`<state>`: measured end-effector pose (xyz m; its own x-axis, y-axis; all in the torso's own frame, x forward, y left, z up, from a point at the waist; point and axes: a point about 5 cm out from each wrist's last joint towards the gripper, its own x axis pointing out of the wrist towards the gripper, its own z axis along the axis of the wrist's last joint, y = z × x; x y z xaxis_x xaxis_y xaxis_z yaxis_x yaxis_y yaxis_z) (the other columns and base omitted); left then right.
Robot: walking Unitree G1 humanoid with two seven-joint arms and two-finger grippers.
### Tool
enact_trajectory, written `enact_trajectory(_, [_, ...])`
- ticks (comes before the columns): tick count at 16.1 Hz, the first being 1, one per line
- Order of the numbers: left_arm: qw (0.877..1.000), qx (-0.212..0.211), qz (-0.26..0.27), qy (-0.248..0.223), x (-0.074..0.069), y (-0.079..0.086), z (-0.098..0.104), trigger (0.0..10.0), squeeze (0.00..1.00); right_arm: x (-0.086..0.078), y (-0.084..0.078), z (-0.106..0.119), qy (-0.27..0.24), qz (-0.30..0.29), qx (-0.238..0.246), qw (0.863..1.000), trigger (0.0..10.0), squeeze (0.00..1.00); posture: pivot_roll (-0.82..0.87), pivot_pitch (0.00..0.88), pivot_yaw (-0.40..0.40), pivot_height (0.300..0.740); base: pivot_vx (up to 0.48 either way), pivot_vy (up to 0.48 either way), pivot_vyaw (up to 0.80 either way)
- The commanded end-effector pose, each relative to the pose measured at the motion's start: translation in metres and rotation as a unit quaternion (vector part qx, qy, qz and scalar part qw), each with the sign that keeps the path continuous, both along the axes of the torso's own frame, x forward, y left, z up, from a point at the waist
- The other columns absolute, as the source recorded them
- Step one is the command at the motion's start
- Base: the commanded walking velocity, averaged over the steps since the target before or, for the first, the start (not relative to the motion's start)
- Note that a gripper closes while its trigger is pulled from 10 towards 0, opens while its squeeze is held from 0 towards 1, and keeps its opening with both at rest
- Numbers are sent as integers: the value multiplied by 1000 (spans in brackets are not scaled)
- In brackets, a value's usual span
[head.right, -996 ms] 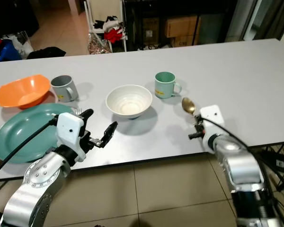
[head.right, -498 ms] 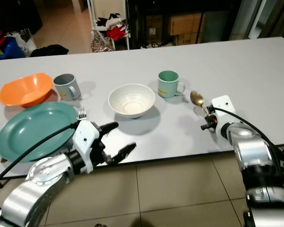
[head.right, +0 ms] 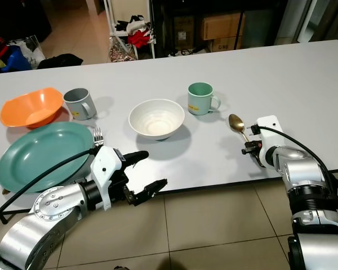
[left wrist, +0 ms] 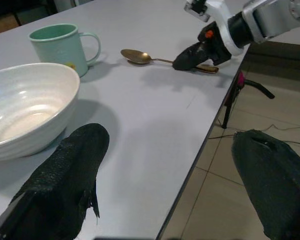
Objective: Setting the table
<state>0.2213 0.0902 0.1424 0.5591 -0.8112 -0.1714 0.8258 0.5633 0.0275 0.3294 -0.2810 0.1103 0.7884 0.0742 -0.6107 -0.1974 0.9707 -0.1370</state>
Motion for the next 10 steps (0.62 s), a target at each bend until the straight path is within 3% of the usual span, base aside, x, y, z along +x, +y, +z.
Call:
enact_trajectory(1, [1000, 2, -7, -4, -1, 0, 4, 10000, 0, 7, 3, 4, -9, 2, -4, 1000, 10000, 0, -156, 11, 115, 740, 0, 0, 0])
enact_trajectory(10, [1000, 9, -15, -1, 0, 3, 3, 10000, 0, 4, -14, -3, 21, -28, -29, 999, 10000, 0, -150, 4, 118, 740, 0, 0, 0])
